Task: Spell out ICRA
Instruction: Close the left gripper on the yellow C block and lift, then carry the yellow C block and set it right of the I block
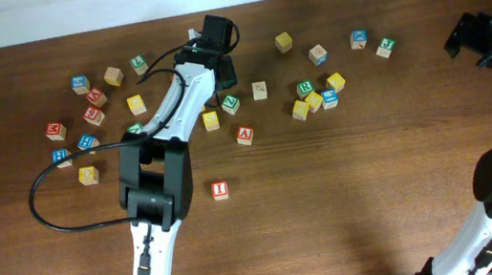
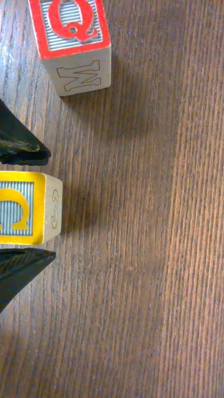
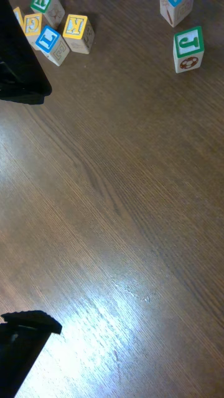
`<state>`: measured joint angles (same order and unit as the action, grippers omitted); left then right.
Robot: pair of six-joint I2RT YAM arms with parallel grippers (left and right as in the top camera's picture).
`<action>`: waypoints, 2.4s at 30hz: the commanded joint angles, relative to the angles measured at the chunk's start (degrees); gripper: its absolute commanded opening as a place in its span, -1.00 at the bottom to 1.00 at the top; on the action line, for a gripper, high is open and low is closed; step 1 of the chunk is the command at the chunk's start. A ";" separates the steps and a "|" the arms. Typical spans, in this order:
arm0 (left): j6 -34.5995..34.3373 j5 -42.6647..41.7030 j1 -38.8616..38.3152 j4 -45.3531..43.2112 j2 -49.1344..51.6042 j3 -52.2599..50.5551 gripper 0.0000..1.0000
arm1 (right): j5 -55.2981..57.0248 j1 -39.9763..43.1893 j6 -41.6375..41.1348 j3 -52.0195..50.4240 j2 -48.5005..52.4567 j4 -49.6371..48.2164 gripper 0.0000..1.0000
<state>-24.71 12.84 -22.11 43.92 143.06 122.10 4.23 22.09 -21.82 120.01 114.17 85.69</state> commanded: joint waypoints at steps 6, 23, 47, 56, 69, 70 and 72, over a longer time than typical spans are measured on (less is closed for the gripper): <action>-0.09 -1.31 0.15 0.85 0.61 -0.24 -0.31 | -0.11 0.07 0.39 0.17 -0.33 0.02 0.97; 0.35 -2.58 0.31 5.09 -4.63 0.74 -0.56 | -0.11 0.07 0.39 0.17 -0.33 0.00 0.97; -8.15 -16.06 -15.23 27.96 -33.38 -26.64 -0.64 | -0.11 0.07 0.39 0.17 -0.33 0.00 0.97; -8.52 -9.25 -15.23 -2.71 -33.38 -53.44 -0.60 | -0.11 0.07 0.39 0.17 -0.33 0.02 0.97; -13.70 -7.63 -15.23 1.42 -33.38 -53.99 -0.63 | -0.11 0.07 0.39 0.17 -0.33 0.02 0.97; -13.70 -7.65 -15.23 1.77 -33.38 -53.99 -0.57 | -0.11 0.07 0.39 0.17 -0.33 0.02 0.97; -13.68 -7.65 -15.23 2.05 -33.38 -53.99 -0.48 | -0.11 0.07 0.39 0.17 -0.33 0.02 0.97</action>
<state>-37.52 6.02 -37.54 44.62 108.73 69.93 4.01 22.09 -21.82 120.01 114.17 85.69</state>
